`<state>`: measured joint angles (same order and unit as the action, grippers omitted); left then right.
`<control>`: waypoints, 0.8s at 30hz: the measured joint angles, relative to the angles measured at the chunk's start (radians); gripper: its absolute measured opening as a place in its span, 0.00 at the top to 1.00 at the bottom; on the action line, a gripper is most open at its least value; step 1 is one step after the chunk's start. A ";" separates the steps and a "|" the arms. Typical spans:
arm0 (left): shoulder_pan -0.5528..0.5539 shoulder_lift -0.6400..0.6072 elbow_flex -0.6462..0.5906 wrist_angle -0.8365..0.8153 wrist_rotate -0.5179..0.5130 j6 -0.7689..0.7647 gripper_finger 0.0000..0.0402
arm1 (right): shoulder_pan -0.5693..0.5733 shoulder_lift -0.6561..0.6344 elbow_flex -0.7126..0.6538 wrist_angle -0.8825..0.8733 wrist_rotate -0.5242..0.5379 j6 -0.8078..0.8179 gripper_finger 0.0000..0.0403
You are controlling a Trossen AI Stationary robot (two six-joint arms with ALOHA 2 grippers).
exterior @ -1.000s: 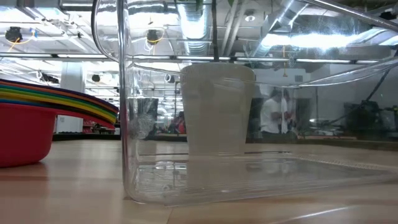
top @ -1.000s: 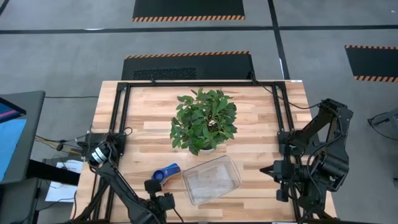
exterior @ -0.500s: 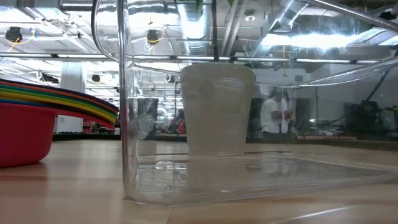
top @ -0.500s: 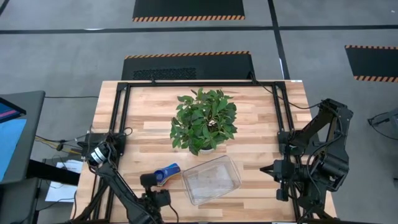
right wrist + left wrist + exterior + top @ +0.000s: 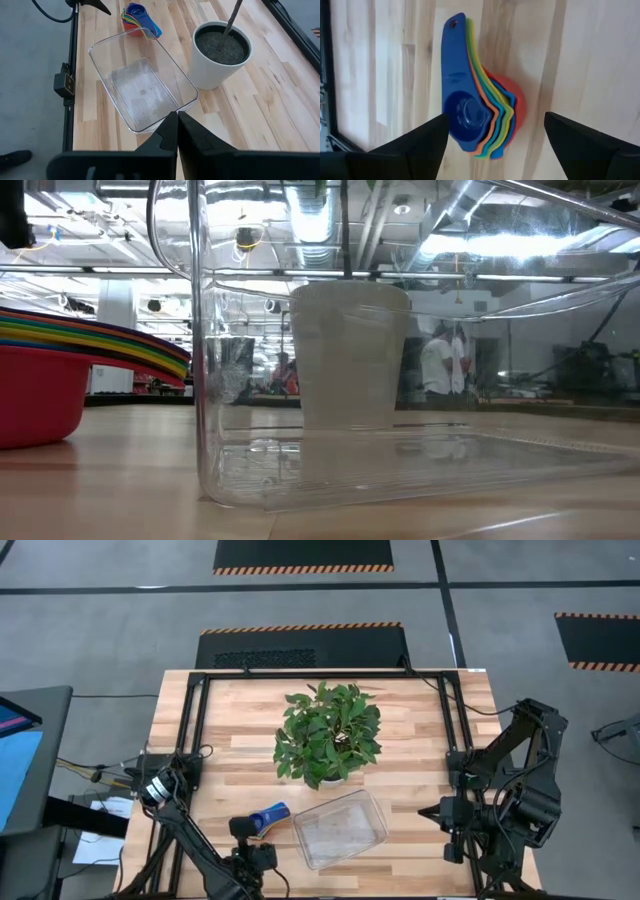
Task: Nest measuring cups in basket
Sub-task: Put the stacked measuring cup into the transparent bin
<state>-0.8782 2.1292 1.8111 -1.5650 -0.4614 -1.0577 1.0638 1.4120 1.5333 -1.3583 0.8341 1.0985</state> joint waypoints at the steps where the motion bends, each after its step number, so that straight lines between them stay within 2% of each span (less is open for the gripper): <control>1: 0.001 0.000 0.000 0.007 0.003 -0.001 0.21 | 0.000 0.000 0.000 0.000 0.000 0.000 0.93; 12: -0.001 0.000 -0.069 0.105 0.088 -0.014 0.21 | 0.000 0.000 0.000 0.000 0.000 0.000 0.93; 24: 0.010 0.000 -0.188 0.148 0.095 -0.027 0.21 | 0.000 0.000 0.000 0.001 -0.002 0.001 0.93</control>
<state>-0.8684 2.1288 1.6226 -1.4165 -0.3661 -1.0842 1.0641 1.4120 1.5333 -1.3575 0.8316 1.0992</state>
